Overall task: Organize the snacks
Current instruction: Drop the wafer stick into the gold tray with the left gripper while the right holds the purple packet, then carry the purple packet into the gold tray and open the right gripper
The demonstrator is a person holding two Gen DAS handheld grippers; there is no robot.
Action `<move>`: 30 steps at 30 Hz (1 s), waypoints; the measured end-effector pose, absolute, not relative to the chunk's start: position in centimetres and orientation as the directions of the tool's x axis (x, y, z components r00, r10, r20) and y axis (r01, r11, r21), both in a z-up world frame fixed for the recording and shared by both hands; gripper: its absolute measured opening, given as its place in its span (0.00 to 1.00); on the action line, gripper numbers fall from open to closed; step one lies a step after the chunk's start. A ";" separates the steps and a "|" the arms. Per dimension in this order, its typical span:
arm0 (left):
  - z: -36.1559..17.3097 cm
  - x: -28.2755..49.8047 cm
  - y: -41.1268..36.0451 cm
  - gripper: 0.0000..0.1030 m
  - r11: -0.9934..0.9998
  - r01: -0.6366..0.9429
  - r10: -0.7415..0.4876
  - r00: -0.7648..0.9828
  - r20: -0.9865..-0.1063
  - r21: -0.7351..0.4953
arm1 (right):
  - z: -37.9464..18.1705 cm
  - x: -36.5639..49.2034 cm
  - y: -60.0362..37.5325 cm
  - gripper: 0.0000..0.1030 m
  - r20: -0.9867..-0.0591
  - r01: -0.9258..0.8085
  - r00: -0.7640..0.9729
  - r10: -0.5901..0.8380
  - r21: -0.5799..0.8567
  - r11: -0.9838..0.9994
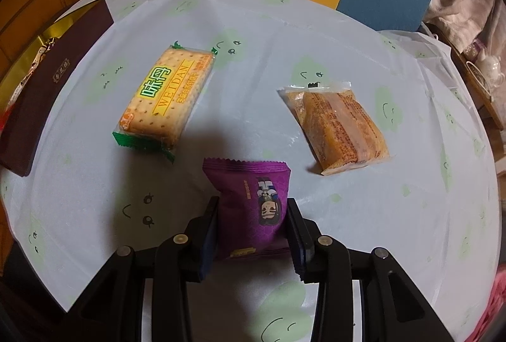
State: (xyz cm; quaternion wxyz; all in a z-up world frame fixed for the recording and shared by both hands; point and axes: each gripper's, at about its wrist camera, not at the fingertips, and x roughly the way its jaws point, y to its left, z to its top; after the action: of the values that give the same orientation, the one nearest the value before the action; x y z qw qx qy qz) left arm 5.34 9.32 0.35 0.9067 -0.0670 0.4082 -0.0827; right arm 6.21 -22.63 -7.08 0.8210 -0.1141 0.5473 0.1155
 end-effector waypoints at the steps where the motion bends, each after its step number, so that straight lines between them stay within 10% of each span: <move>1: 0.2 5.7 10.9 0.22 0.980 0.048 -0.177 0.651 -0.738 -0.193 | -7.1 6.2 -22.6 0.39 -0.925 -0.314 0.374 0.065 -0.061 0.947; 11: -4.3 9.8 17.7 0.25 0.944 -0.256 -0.030 0.557 -0.830 -0.207 | -7.1 6.2 -22.6 0.39 -0.923 -0.311 0.379 0.064 -0.062 0.948; 30: -3.3 6.0 14.3 0.29 0.972 -0.211 0.036 0.585 -0.810 -0.109 | -7.2 5.9 -22.3 0.40 -0.918 -0.308 0.394 0.044 -0.086 0.947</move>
State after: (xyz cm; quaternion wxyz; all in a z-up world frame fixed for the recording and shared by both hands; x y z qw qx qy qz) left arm 5.99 14.26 -3.30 0.8849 -0.0969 0.4503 0.0697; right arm 5.95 -22.28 -7.23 0.8258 -0.1220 0.5402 0.1067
